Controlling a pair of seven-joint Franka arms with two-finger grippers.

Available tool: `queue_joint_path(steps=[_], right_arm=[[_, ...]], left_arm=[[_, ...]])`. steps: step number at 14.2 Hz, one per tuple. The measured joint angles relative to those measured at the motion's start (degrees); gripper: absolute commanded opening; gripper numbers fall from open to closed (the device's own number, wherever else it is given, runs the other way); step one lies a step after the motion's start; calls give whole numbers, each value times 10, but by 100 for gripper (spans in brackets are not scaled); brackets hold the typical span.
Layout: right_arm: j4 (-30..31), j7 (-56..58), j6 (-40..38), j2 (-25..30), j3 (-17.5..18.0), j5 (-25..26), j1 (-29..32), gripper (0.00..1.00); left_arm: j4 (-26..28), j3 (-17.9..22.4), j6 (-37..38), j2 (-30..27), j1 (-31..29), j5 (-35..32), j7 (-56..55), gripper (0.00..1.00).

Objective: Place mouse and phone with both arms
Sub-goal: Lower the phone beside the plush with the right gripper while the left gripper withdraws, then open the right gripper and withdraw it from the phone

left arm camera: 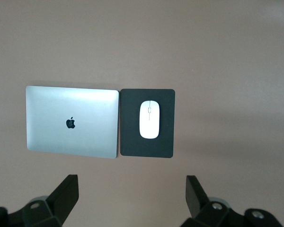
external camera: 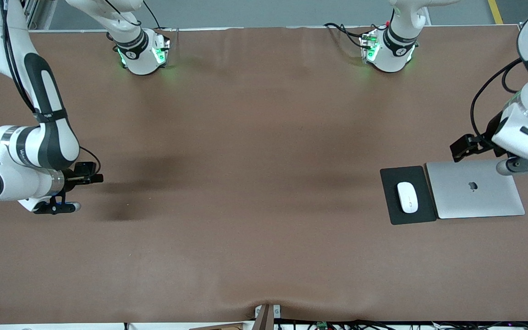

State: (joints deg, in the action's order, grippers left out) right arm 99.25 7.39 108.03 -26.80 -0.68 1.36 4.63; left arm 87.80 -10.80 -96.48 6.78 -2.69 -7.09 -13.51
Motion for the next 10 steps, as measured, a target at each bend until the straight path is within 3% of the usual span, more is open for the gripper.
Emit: queue_joint_path(steps=[10], right_arm=[[-8,-35,-100,200,4,-1,-95,100]], left_arm=[[0,1,52,-51,0,11,28,100]])
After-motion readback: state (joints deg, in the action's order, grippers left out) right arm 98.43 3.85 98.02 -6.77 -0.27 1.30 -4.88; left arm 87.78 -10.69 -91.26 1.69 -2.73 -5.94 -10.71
